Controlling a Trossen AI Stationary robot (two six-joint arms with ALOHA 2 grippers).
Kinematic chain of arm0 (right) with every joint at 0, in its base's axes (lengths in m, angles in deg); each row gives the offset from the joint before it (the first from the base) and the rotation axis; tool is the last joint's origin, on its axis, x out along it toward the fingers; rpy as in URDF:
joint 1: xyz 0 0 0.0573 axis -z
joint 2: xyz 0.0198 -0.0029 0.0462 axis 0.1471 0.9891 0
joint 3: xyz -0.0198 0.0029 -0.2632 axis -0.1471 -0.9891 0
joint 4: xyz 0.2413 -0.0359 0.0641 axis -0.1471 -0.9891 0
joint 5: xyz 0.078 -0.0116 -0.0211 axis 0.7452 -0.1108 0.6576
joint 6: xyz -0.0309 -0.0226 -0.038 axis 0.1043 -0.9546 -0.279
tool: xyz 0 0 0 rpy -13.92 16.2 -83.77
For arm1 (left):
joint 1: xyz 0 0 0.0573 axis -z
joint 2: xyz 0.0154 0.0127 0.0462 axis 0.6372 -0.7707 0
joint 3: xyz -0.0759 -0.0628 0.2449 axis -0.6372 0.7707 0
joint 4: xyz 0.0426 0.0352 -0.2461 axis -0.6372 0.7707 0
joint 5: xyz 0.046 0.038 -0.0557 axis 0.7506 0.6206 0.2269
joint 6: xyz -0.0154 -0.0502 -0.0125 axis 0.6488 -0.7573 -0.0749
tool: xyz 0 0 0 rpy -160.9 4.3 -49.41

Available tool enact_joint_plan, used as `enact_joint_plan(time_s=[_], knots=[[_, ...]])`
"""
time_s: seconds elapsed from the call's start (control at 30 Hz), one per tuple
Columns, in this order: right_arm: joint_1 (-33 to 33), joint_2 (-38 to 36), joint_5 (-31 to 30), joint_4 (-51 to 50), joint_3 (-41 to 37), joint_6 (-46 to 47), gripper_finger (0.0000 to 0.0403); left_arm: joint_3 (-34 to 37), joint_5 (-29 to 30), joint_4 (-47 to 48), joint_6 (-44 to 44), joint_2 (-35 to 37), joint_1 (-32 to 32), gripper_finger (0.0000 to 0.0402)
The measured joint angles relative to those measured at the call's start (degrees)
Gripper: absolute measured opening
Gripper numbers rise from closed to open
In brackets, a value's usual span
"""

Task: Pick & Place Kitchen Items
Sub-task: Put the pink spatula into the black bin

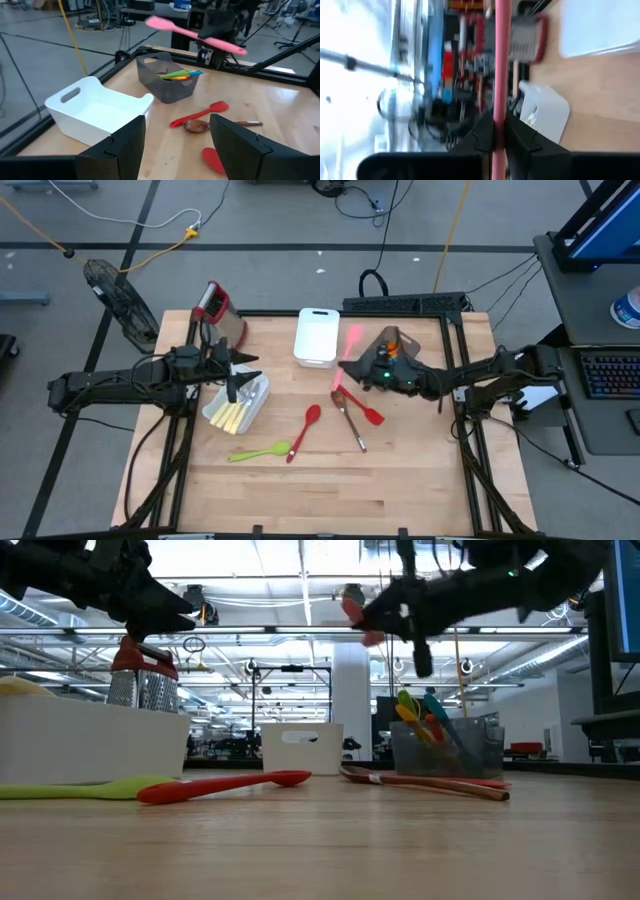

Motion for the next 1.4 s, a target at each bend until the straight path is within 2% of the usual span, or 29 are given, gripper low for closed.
enact_joint_plan(time_s=[0.3, 0.77, 1.13, 1.27, 1.4], knots=[[0.0, -10.6, -8.6, 1.8, -10.6, 13.0, 0.0017, 0.0, 2.8, 0.0, 2.6, 0.0, -0.1, 0.0228], [0.0, -22.8, -7.3, 1.8, -21.7, 31.1, 0.002, 0.0, 4.4, 0.0, 2.1, 0.0, -0.1, 0.0228], [1.5, -25.2, -6.6, 1.9, -28.2, 39.3, 0.002, 0.0, 4.4, -0.1, 2.1, 0.0, -0.1, 0.0228], [4.1, -25.3, -1.4, 1.7, -29.5, 41.2, 0.0024, 0.0, 4.4, -0.1, 2.1, 0.0, -0.1, 0.0228], [7.4, -25.3, -0.7, 1.8, -30.2, 41.1, 0.0024, 0.0, 4.4, -0.1, 2.1, 0.0, -0.1, 0.0228]])
